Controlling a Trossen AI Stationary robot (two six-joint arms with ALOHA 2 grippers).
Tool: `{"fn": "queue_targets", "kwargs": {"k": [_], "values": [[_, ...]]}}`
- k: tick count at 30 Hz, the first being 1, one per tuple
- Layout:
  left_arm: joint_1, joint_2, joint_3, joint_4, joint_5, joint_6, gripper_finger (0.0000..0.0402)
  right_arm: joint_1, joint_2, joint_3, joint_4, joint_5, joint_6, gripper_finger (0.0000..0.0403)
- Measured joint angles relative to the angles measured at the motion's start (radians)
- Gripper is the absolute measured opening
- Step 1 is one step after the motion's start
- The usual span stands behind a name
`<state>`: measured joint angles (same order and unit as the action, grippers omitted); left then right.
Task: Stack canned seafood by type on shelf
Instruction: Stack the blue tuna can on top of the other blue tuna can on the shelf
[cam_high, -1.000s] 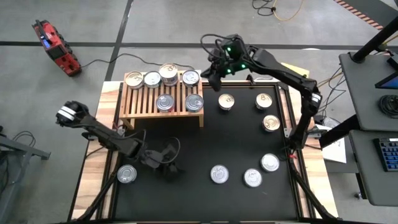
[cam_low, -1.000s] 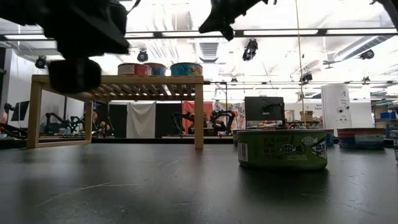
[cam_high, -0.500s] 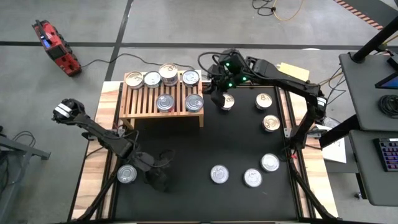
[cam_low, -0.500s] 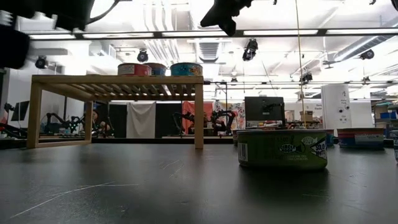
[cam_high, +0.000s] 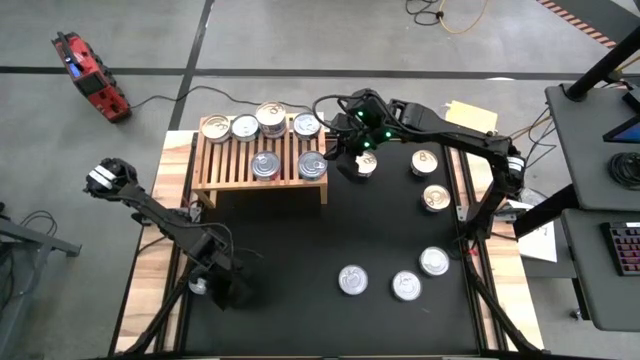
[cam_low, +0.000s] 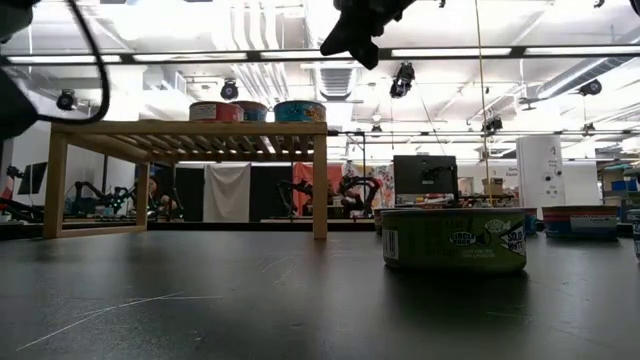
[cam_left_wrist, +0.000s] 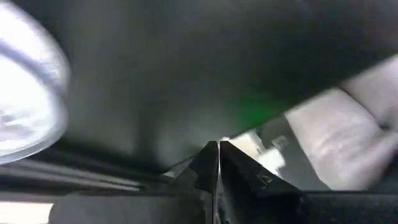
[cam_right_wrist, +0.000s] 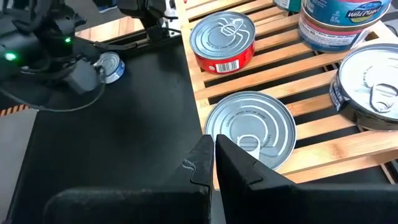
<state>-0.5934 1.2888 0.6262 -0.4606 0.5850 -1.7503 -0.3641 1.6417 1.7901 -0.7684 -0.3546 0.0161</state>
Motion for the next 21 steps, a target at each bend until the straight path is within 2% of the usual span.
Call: {"fn": "queue_targets", "kwargs": {"k": [4,11,17,21], "values": [[-0.003,0.0,0.001,-0.126,-0.053,-0.068,0.0,0.003,0.0,-0.008,0.004,0.0,0.003,0.0009],[-0.008,0.001,0.001,-0.269,-0.251,-0.17,0.0,0.011,0.0,-0.011,0.023,0.019,0.014,0.0009],[-0.008,0.001,0.011,-0.295,-0.203,-0.174,0.0,0.013,0.0,-0.011,0.028,0.019,0.018,0.0009],[-0.008,0.003,0.137,-0.394,-0.22,-0.175,0.0,0.013,0.0,-0.011,0.028,0.019,0.027,0.0009]]}}
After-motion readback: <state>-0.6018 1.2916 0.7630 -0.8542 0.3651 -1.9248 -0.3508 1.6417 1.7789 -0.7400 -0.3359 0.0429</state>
